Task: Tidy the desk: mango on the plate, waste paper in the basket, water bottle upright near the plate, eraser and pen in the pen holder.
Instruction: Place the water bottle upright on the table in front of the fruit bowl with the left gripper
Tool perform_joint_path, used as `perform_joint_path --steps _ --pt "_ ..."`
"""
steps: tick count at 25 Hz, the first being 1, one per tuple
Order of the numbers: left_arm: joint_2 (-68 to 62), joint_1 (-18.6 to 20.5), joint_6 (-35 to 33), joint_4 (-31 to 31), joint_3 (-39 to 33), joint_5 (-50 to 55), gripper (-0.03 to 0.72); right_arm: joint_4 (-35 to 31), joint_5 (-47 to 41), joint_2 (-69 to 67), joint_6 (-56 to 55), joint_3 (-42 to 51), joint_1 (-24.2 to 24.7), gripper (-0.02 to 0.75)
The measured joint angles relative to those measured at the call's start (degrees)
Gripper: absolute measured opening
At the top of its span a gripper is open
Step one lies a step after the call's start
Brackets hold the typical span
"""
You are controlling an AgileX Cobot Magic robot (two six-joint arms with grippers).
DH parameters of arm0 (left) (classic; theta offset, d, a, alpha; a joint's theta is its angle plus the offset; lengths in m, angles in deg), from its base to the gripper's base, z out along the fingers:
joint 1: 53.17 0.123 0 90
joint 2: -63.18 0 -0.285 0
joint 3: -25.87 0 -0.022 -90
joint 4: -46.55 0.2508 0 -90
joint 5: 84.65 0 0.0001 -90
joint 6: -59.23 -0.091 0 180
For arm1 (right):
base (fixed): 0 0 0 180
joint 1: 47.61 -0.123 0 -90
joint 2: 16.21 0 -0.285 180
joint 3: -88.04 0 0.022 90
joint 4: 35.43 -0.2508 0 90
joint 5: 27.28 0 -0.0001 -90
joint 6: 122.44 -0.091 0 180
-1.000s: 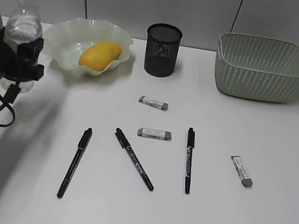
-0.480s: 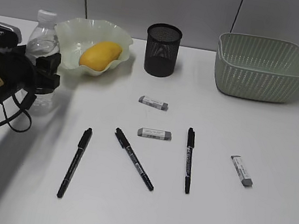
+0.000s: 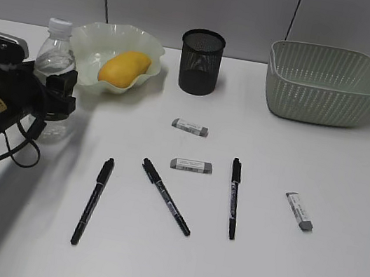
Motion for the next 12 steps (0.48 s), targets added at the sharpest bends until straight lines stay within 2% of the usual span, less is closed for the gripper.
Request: perform_joint_path --steps 12 --pt "0.0 0.0 0.0 0.2 -0.4 -0.4 0.475 0.0 0.0 0.0 0.0 0.0 0.0 0.498"
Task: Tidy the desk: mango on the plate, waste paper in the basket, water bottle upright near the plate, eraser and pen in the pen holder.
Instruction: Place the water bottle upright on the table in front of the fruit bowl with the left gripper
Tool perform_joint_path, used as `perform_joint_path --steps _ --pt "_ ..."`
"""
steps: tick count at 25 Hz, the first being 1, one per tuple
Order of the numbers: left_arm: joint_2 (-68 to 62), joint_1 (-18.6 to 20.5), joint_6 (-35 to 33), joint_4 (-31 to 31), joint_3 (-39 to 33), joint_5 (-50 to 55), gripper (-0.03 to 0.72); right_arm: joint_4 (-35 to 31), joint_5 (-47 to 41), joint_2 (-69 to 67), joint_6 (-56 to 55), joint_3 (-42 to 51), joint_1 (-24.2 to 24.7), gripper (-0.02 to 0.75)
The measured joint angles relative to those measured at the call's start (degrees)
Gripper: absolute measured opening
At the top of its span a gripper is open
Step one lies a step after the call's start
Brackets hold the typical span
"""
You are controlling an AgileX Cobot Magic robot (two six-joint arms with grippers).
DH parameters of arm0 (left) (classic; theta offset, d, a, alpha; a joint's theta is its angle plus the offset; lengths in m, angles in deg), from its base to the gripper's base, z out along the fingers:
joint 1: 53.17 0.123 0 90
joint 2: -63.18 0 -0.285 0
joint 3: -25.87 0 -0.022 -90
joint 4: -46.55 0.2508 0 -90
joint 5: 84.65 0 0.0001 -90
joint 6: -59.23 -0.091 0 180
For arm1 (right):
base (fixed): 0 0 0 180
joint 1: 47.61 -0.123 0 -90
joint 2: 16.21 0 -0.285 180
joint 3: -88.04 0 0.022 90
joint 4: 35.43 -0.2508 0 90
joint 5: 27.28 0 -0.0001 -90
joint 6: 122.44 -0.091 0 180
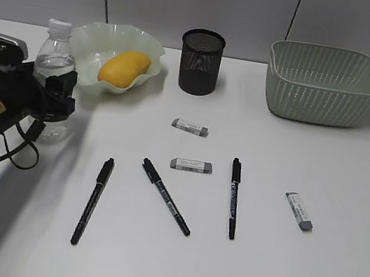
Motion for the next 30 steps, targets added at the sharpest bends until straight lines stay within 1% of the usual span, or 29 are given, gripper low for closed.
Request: perform_joint_path --steps 6,12,20,25,30 --pt "0.1 0.0 0.1 0.0 -3.0 -3.0 0.476 0.0 0.0 0.0 0.0 0.0 0.0 0.498" --pt "0.6 0.0 0.2 0.3 -3.5 -2.9 0.536 0.0 0.0 0.0 0.0 0.0 0.0 0.498" --pt "1.3 0.0 0.2 0.3 -4.0 -2.0 0.573 0.0 0.0 0.0 0.0 0.0 0.0 0.498" --pt "1.4 0.0 0.2 0.1 -6.8 -1.8 0.592 0.0 0.0 0.0 0.0 0.0 0.0 0.498" --pt "3.3 0.0 0.2 0.4 -9.3 -1.6 0.593 0.0 0.0 0.0 0.0 0.0 0.0 0.498"
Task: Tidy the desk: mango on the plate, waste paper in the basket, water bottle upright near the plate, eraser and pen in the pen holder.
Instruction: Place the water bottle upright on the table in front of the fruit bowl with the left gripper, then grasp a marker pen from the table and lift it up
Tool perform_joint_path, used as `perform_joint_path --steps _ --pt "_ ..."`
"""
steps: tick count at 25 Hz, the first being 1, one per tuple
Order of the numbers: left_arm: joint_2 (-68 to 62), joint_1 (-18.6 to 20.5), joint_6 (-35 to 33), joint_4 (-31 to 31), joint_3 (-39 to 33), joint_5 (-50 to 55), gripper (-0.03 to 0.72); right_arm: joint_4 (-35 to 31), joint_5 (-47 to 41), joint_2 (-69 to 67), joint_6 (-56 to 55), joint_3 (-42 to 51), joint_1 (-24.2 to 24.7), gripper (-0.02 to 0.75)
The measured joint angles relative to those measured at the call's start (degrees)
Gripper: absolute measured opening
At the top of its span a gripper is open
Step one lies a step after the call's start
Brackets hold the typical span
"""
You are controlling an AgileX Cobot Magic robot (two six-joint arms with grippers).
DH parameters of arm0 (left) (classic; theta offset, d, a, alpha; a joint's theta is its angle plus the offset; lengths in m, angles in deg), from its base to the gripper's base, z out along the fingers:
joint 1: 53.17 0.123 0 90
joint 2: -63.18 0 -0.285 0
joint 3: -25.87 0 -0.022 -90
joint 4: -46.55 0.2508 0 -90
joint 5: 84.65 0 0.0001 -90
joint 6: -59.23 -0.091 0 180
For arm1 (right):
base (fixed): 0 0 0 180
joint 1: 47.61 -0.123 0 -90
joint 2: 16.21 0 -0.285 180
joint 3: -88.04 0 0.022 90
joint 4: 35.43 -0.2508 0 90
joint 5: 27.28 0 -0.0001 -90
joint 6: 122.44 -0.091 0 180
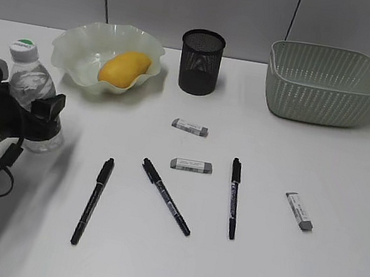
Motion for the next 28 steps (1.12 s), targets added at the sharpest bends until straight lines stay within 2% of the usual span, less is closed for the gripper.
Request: perform_joint_path --steps 9,14,15,18,22,23,28 --pt "11.5 0.0 0.0 0.1 -0.3 0.2 0.594 0.0 0.0 0.0 0.0 0.0 0.0 0.498" --pt "25.1 0.0 0.0 0.3 -0.3 0.8 0.594 0.0 0.0 0.0 0.0 0.0 0.0 0.498" --pt "29.2 0.0 0.0 0.2 -0.1 3.9 0.594 0.0 0.0 0.0 0.0 0.0 0.0 0.498" --pt "42.8 0.1 0.0 -1.5 2.7 24.1 0.594 0.0 0.0 0.0 0.0 0.0 0.0 0.498" --pt "59.6 1.6 0.0 -2.0 8.9 59.6 0.592 0.0 0.0 0.0 0.0 0.0 0.0 0.498" --pt "64.2 2.7 0.0 -1.3 10.6 68.8 0.592 0.0 0.0 0.0 0.0 0.0 0.0 0.498" --pt "78.5 9.4 0.7 3.3 15.7 97.7 0.592 0.0 0.0 0.0 0.0 0.0 0.0 0.498"
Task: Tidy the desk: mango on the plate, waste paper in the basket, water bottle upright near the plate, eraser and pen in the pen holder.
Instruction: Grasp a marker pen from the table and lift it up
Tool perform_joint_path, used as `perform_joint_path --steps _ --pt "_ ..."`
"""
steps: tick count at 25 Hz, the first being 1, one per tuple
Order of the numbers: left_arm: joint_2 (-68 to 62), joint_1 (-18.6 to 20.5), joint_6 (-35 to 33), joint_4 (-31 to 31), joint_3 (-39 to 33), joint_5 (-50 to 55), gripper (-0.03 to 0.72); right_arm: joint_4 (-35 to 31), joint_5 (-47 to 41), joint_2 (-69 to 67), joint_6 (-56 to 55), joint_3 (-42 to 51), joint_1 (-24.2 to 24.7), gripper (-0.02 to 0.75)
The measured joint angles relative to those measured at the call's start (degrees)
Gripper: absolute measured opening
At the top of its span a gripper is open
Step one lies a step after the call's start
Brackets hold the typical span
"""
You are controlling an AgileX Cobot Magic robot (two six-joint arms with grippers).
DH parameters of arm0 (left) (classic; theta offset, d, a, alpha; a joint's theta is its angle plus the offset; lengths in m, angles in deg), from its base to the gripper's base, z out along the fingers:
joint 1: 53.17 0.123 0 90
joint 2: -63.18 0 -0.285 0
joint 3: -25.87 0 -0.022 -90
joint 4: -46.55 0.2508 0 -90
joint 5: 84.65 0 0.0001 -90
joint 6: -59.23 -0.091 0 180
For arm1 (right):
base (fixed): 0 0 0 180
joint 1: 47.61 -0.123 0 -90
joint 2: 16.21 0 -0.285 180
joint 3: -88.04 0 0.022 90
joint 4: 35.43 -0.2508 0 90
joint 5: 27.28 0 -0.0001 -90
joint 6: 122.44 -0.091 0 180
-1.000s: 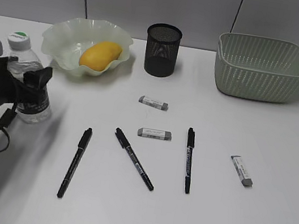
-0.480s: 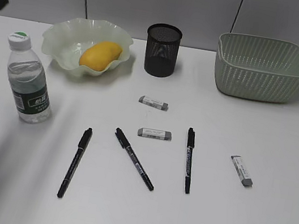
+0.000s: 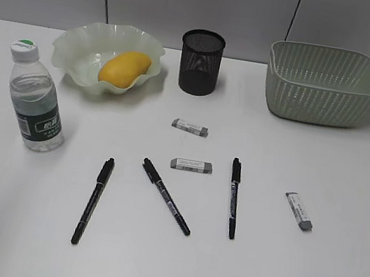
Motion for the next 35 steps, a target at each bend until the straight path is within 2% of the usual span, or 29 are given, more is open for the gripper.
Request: perform_joint_path --steps 3,6,11,15,21,25,31,35 --pt "4.5 3.8 2.5 1.1 1.0 15.5 0.592 0.0 0.1 0.0 0.0 0.0 0.0 0.498" --pt "8.0 4.3 4.5 1.9 1.2 28.2 0.59 0.0 0.1 0.0 0.0 0.0 0.0 0.498" --pt "12.6 4.4 4.6 3.2 1.2 39.3 0.559 0.0 0.1 0.0 0.0 0.0 0.0 0.497" --pt "16.8 4.4 4.6 5.2 -0.5 40.5 0.553 0.0 0.1 0.0 0.0 0.0 0.0 0.497" --pt "21.3 4.4 4.6 3.4 -8.7 34.4 0.552 -0.1 0.1 0.0 0.0 0.0 0.0 0.497" --pt "24.3 4.4 4.4 2.7 -9.4 32.8 0.547 -0.1 0.1 0.0 0.0 0.0 0.0 0.497" --pt "34.5 4.4 4.3 2.1 -9.5 32.7 0.503 -1.3 0.1 -0.3 0.0 0.0 0.0 0.497" --pt "35.3 4.4 4.2 1.9 -9.5 32.6 0.5 -1.7 2.1 -5.2 0.0 -1.0 0.0 0.497"
